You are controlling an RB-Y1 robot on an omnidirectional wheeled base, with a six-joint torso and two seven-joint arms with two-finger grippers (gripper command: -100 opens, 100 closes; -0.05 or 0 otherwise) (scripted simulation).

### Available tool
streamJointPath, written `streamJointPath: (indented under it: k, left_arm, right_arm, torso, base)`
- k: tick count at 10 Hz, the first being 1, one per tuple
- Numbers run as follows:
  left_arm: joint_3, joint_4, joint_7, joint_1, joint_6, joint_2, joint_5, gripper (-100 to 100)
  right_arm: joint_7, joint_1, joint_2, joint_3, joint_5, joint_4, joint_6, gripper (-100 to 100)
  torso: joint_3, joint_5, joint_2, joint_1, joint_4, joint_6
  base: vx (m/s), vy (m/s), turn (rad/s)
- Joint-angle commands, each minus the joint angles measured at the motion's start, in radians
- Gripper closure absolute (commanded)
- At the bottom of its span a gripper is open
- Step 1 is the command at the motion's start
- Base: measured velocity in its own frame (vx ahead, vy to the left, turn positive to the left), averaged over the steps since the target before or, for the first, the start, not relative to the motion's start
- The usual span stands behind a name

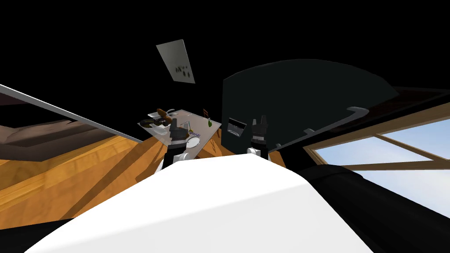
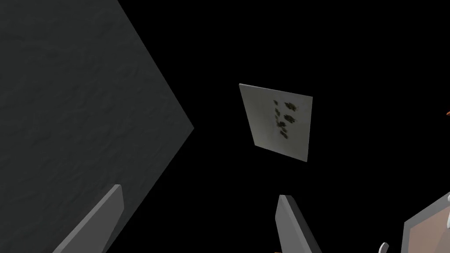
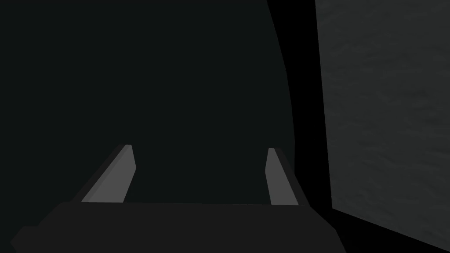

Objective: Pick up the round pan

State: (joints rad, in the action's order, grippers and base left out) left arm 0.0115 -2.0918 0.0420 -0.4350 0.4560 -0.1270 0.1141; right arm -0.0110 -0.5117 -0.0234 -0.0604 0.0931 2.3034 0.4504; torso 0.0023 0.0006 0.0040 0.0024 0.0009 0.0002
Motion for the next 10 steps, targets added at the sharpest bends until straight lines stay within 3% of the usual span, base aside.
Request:
streamJointPath:
  k: [1, 2, 4, 7, 9, 10]
  left_arm:
    - [0.015, 0.05, -0.013, 0.009, -0.046, -0.027, 0.05, -100]
    - [0.015, 0.053, -0.013, 0.009, -0.046, -0.027, 0.052, -100]
    - [0.028, 0.116, -0.035, 0.021, -0.1, -0.049, 0.114, -100]
    - [0.035, 0.157, -0.047, 0.027, -0.14, -0.06, 0.146, -100]
    - [0.049, 0.221, -0.072, 0.04, -0.21, -0.079, 0.209, -100]
    - [0.049, 0.234, -0.072, 0.04, -0.211, -0.079, 0.209, -100]
  right_arm:
    - [0.0, 0.0, 0.0, 0.0, 0.0, 0.0, 0.0, 0]
    - [0.0, 0.0, 0.0, 0.0, 0.0, 0.0, 0.0, 0]
    - [0.0, 0.0, 0.0, 0.0, 0.0, 0.0, 0.0, 0]
    - [0.0, 0.0, 0.0, 0.0, 0.0, 0.0, 0.0, 0]
    - [0.0, 0.0, 0.0, 0.0, 0.0, 0.0, 0.0, 0]
    - [0.0, 0.0, 0.0, 0.0, 0.0, 0.0, 0.0, 0]
  torso:
    - [0.0, 0.0, 0.0, 0.0, 0.0, 0.0]
    - [0.0, 0.0, 0.0, 0.001, 0.0, 0.0]
    - [-0.001, 0.0, -0.001, 0.0, 0.0, 0.0]
    - [-0.001, 0.0, -0.002, 0.0, 0.0, 0.0]
    - [-0.001, 0.0, -0.002, 0.0, 0.0, 0.0]
    - [-0.001, 0.0, -0.001, 0.0, 0.0, 0.0]
  base:
    - [-0.063, 0.034, -0.135]
    - [-0.044, 0.025, -0.03]
    - [-0.048, 0.032, -0.107]
    - [-0.036, 0.02, -0.058]
    - [-0.042, 0.024, -0.125]
    - [-0.035, 0.027, -0.056]
